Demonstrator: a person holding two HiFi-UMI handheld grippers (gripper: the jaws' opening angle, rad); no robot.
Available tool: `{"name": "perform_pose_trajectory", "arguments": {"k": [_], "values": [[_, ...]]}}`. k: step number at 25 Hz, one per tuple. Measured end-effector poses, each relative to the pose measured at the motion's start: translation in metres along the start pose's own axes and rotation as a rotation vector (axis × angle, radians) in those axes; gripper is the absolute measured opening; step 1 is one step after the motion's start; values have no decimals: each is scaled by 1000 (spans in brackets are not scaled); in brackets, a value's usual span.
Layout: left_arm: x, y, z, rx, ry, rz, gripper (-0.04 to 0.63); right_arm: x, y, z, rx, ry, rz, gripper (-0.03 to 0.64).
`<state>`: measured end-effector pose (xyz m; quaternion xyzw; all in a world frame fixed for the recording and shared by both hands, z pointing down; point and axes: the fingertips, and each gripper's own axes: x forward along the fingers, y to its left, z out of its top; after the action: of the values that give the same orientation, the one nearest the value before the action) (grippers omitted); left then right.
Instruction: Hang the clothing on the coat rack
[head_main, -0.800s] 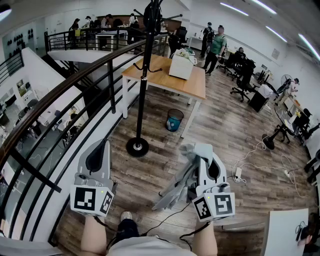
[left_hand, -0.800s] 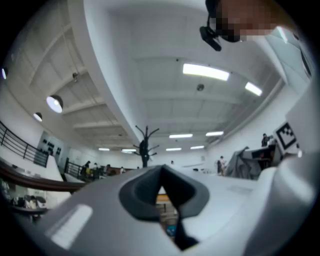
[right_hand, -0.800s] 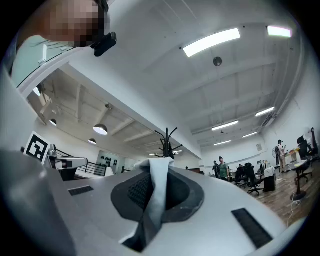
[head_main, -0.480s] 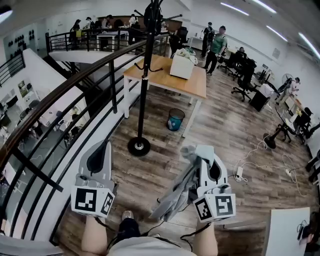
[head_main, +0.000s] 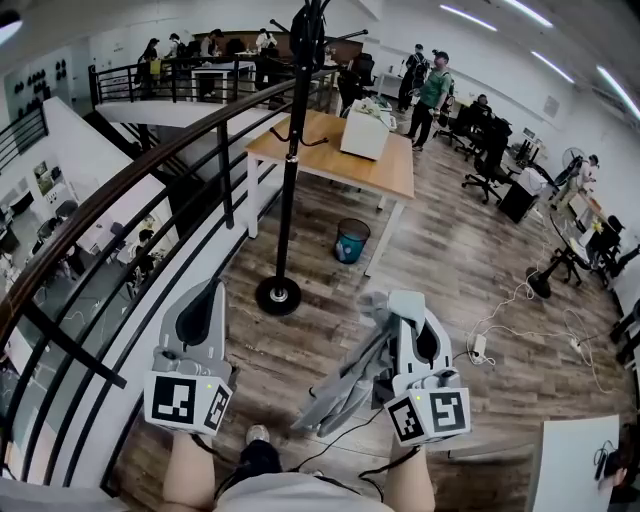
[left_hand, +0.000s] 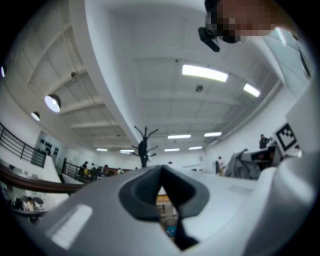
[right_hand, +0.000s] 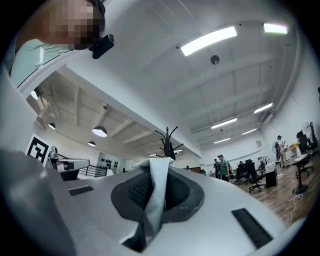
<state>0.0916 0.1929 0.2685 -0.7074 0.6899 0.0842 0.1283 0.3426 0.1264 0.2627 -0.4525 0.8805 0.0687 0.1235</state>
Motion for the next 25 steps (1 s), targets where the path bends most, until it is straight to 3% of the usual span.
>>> {"name": "perform_pose_trajectory", "arguments": {"k": [25], "values": [[111,109,-30,0,-36,-94,9,138,8,-27,-24,-44,-126,12]]}}
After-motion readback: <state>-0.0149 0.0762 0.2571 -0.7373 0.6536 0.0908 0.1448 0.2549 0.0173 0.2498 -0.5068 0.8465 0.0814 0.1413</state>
